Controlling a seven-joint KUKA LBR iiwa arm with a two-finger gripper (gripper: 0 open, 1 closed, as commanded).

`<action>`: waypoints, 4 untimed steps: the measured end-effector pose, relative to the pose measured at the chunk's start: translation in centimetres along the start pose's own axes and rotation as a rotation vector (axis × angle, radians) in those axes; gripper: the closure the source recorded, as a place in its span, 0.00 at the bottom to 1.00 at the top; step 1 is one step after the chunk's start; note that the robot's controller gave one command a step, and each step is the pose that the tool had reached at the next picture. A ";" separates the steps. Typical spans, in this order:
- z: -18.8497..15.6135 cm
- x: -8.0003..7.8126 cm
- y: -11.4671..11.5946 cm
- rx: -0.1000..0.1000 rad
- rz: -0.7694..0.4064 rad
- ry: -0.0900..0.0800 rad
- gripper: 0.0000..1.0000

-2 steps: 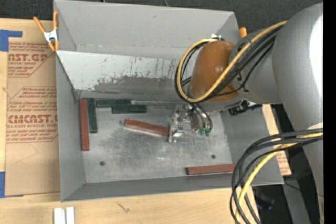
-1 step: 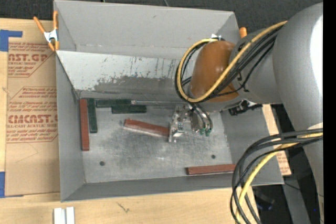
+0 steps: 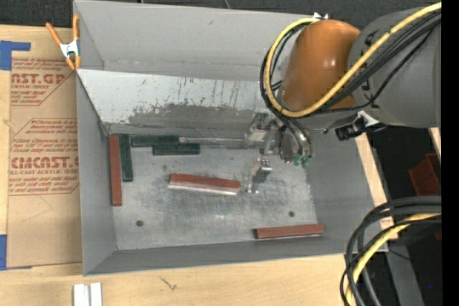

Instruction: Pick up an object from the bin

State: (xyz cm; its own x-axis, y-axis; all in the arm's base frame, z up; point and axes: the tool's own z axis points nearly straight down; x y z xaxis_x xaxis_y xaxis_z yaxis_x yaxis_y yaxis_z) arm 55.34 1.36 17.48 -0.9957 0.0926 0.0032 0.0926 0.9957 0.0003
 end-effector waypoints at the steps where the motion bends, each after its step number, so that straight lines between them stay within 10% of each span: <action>1: -3.9 0.0 -0.1 -0.001 0.008 -0.010 0.00; 2: 2.1 0.0 0.1 0.000 0.030 -0.011 0.00; 3: 9.8 1.7 0.7 -0.001 0.019 -0.011 1.00; 4: 9.8 1.7 0.7 -0.001 0.019 -0.011 1.00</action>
Offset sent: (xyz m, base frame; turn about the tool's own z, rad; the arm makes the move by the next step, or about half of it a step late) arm -0.0026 0.0034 -0.1048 0.0590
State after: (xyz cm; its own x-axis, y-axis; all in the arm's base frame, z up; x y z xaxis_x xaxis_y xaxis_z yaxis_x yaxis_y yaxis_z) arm 53.69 2.25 7.64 -0.9938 0.1112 -0.0080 0.1112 0.9938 0.0018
